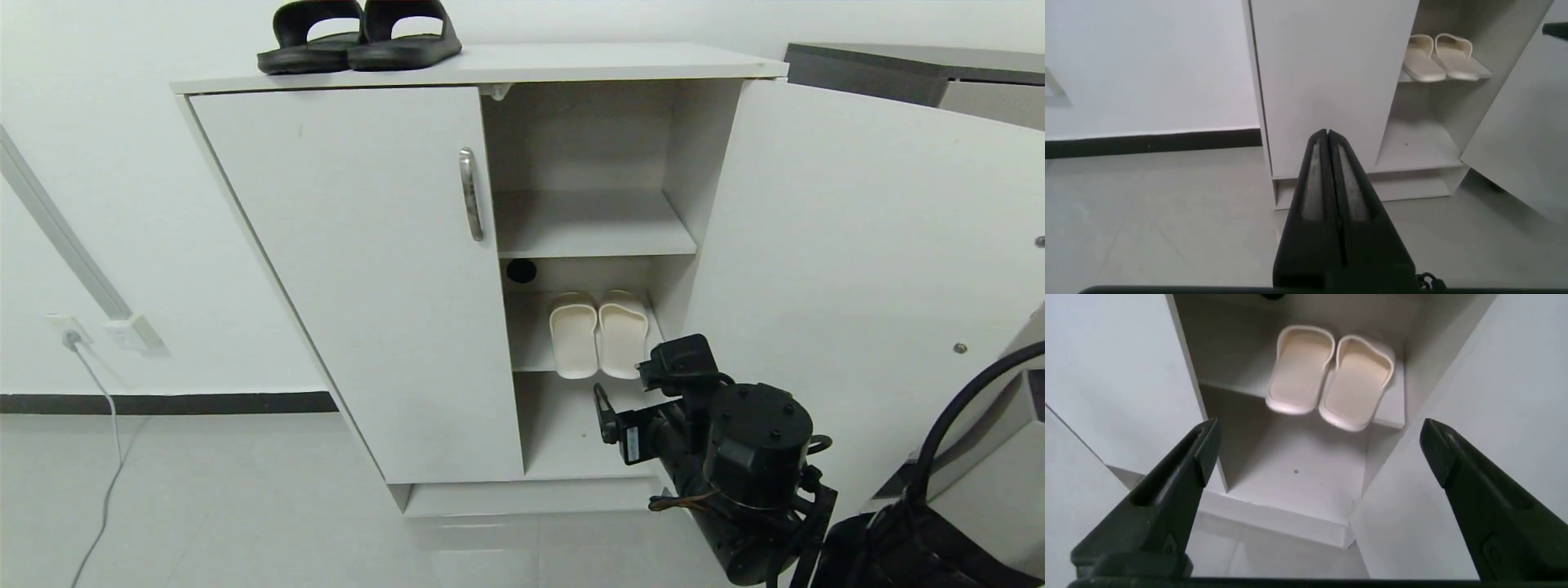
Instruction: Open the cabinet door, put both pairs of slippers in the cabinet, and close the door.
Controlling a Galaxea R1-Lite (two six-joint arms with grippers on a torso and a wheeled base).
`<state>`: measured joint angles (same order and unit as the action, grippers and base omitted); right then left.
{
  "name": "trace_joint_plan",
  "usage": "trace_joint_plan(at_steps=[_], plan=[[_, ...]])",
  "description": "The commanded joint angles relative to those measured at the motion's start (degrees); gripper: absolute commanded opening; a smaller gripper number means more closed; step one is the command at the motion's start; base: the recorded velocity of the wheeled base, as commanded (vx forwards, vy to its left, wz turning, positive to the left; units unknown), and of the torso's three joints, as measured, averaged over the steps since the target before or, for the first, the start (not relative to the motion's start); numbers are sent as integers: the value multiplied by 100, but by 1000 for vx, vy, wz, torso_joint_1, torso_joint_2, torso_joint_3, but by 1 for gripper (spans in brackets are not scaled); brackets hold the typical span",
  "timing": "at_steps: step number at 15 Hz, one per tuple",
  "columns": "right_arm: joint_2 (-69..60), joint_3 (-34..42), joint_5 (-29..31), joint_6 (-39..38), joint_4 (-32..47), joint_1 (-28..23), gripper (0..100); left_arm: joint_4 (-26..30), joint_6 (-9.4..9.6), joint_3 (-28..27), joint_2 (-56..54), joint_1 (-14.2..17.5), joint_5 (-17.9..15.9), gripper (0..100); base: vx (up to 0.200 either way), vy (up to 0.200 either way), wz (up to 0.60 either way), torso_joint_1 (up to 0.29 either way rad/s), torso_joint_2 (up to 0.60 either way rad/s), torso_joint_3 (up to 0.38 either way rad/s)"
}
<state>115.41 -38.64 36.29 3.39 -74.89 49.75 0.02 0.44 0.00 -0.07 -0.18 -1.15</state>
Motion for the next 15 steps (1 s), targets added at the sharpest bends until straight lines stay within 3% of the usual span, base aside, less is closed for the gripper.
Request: trace_joint_plan(at_steps=[1,15], plan=[[17,41,-34,4,0,0,100,-2,0,0,7,1,0,0,0,200,0,7,2,12],[-18,208,-157,21,-8,26,100,-2,-18,0,7,1,0,0,0,200,0,5,2,3]])
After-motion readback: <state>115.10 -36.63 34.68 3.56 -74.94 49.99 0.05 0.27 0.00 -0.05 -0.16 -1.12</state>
